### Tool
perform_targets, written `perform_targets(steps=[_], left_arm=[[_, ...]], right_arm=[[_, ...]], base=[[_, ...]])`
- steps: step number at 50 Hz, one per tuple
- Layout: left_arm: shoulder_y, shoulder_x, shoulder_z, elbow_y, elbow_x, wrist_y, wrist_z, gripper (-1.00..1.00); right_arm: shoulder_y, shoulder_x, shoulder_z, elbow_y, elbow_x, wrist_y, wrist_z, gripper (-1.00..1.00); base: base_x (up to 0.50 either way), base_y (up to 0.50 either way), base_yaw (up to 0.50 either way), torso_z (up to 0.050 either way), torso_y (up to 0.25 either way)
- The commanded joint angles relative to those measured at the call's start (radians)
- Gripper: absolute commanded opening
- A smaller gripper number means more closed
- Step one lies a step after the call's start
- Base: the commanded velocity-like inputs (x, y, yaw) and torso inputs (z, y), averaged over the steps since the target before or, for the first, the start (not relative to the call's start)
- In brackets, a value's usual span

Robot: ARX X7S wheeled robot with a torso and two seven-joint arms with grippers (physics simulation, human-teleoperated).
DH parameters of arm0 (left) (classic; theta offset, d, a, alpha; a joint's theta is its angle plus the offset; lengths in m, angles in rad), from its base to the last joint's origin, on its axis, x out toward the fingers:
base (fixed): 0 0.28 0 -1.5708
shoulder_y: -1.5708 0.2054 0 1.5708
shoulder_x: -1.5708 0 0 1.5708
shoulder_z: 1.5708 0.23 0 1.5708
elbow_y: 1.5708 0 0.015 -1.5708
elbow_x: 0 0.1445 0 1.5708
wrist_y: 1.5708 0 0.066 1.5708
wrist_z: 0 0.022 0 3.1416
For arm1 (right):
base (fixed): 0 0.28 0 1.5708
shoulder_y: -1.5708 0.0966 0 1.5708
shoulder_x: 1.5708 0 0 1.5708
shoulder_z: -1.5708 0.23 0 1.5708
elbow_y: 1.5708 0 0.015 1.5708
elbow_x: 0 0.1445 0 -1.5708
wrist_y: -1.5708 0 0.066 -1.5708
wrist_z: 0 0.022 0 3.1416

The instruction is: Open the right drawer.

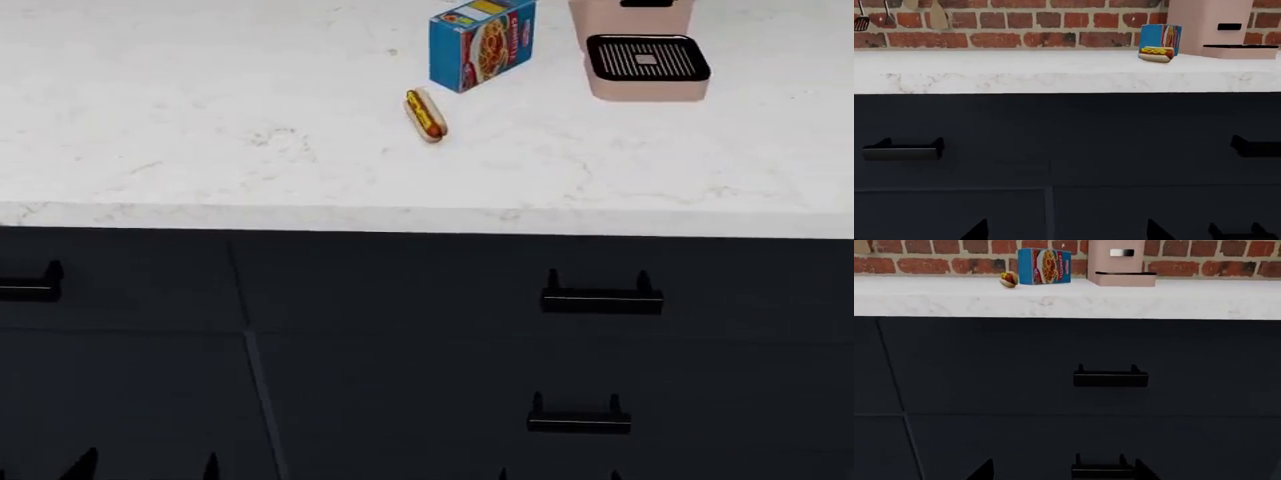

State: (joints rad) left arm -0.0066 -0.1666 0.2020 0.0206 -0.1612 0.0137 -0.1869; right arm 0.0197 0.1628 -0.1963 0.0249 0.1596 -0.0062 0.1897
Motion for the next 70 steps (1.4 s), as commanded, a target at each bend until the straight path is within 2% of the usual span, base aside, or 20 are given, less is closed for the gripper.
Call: perform_targets(steps=[1, 20, 33, 44, 70], left_arm=[[0.0, -0.005, 0.006, 0.005, -0.008, -0.003, -0.007, 1.0], [0.005, -0.014, 0.02, 0.021, -0.021, 0.006, -0.011, 1.0], [0.012, -0.025, 0.032, 0.011, -0.02, 0.069, 0.003, 1.0], [0.009, -0.037, 0.055, 0.024, 0.004, 0.046, -0.004, 1.0], [0.009, -0.051, 0.076, 0.021, -0.018, 0.057, 0.007, 1.0]], right_arm=[[0.001, 0.006, -0.008, -0.004, 0.006, 0.007, 0.008, 1.0], [0.0, 0.014, -0.017, 0.0, 0.013, -0.004, 0.018, 1.0], [-0.001, 0.02, -0.022, -0.001, 0.011, -0.016, 0.03, 1.0], [0.005, 0.023, -0.029, 0.023, 0.014, -0.031, 0.031, 1.0], [0.007, 0.032, -0.04, 0.02, 0.024, -0.026, 0.046, 1.0]], base=[[0.0, -0.21, 0.0, 0.0, 0.0], [0.0, -0.21, 0.0, 0.0, 0.0], [0.0, -0.02, 0.0, 0.0, 0.0], [0.0, 0.0, 0.0, 0.0, 0.0], [0.0, 0.0, 0.0, 0.0, -0.136]])
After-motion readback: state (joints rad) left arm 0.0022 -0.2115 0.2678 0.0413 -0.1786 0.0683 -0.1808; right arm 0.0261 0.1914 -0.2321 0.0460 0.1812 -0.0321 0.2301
